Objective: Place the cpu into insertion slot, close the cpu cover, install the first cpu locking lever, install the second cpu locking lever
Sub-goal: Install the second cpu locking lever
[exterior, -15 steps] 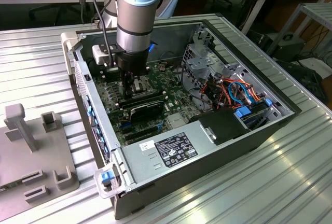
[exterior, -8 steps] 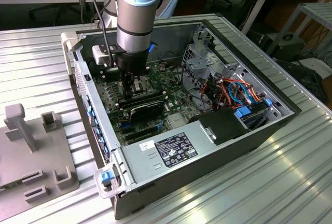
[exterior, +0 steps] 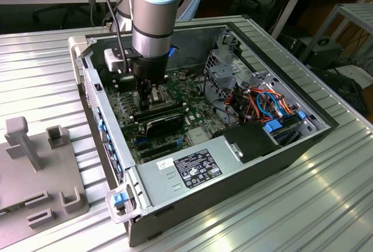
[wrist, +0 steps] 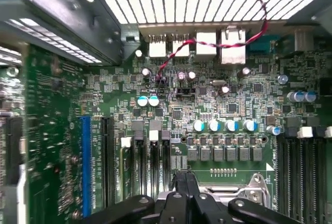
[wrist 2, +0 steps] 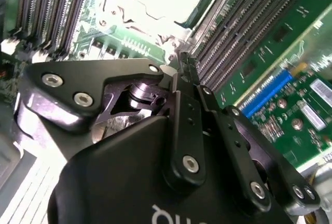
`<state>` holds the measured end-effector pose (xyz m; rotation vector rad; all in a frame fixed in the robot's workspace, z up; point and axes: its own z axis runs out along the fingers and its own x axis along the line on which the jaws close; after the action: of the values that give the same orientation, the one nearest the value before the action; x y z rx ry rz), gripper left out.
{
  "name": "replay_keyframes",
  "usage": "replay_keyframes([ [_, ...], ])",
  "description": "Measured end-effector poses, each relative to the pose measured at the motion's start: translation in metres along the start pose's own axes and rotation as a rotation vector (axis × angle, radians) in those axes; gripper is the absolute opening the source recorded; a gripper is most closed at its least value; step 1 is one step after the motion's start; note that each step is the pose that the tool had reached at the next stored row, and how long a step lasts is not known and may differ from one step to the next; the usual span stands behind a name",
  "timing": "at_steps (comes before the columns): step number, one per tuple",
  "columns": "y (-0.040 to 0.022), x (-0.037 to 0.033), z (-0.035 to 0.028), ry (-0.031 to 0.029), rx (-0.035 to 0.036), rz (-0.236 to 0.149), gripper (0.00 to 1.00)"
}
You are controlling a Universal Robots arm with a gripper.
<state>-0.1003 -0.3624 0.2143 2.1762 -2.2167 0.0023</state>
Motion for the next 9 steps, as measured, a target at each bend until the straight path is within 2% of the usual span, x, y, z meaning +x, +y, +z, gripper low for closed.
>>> replay_keyframes([
  [3,0.0001,0.0001,-0.0033,0.0001,-0.0001,0.0,0.11],
  [9,0.0002,0.0023,-0.0024,0.0001,-0.0001,0.0,0.11],
])
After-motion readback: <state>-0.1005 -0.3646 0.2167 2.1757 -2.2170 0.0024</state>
